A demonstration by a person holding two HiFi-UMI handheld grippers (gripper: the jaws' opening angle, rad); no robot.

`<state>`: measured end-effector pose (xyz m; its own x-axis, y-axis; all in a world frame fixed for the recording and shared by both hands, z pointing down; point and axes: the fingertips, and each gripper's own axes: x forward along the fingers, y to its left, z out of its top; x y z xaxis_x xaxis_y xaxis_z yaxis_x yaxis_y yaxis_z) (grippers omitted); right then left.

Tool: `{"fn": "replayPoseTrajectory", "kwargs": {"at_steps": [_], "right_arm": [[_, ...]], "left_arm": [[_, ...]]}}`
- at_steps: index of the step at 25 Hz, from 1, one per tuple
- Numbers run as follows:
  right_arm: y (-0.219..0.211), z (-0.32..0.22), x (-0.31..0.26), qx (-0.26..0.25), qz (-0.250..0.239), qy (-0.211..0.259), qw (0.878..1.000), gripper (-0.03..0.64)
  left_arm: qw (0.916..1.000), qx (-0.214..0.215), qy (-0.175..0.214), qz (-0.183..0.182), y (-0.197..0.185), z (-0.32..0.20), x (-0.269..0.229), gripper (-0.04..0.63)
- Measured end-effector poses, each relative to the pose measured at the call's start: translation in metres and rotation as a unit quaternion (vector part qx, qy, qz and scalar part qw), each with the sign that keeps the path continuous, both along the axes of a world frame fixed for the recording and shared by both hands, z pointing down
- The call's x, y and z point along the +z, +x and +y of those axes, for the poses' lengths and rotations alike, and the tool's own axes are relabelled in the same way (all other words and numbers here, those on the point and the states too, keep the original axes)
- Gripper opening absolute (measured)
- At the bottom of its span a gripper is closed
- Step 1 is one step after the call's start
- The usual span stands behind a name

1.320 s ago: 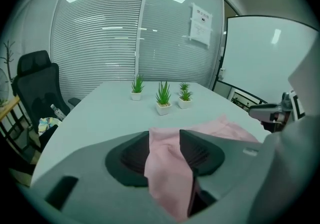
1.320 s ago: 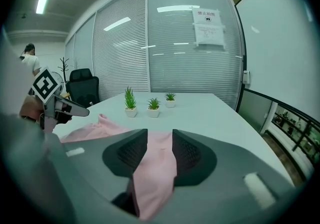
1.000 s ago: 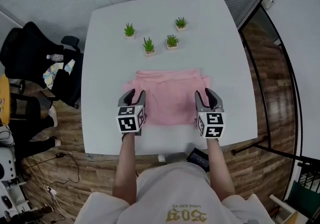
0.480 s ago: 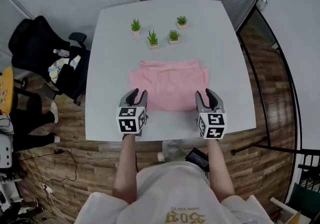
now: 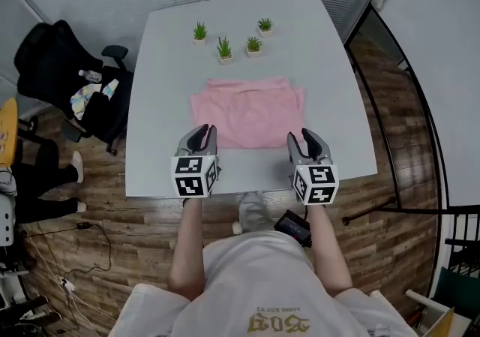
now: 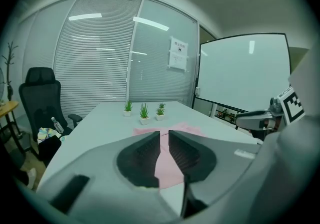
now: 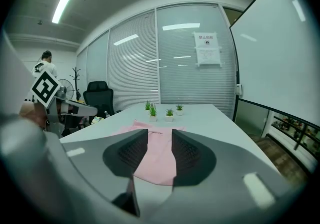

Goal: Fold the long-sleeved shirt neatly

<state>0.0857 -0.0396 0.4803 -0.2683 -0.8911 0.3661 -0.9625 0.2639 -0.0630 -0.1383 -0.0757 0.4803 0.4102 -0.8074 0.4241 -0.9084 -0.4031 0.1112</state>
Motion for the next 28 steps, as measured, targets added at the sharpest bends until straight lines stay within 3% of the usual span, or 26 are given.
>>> {"fn": "replayPoseTrajectory", "kwargs": {"at_steps": [5, 8, 11, 28], "right_arm": [[-0.007, 0.012, -0.017, -0.002, -0.017, 0.036, 0.999, 0.143], [-0.013, 0.017, -0.021, -0.007, -0.024, 0.045, 0.999, 0.117], [-0.019, 0.019, -0.021, -0.019, -0.024, 0.046, 0.998, 0.014], [-0.024, 0.021, -0.013, -0.033, 0.006, 0.028, 0.999, 0.012]], "left_arm": [[0.9999, 0.006, 0.008, 0.002, 0.001, 0.017, -0.007, 0.05], [0.9999, 0.005, 0.008, 0.009, 0.0, 0.025, -0.01, 0.0], [0.9997, 0.009, 0.011, 0.019, 0.0, 0.028, -0.014, 0.002], [0.9995, 0.025, 0.011, 0.016, 0.002, 0.03, -0.011, 0.002]]}}
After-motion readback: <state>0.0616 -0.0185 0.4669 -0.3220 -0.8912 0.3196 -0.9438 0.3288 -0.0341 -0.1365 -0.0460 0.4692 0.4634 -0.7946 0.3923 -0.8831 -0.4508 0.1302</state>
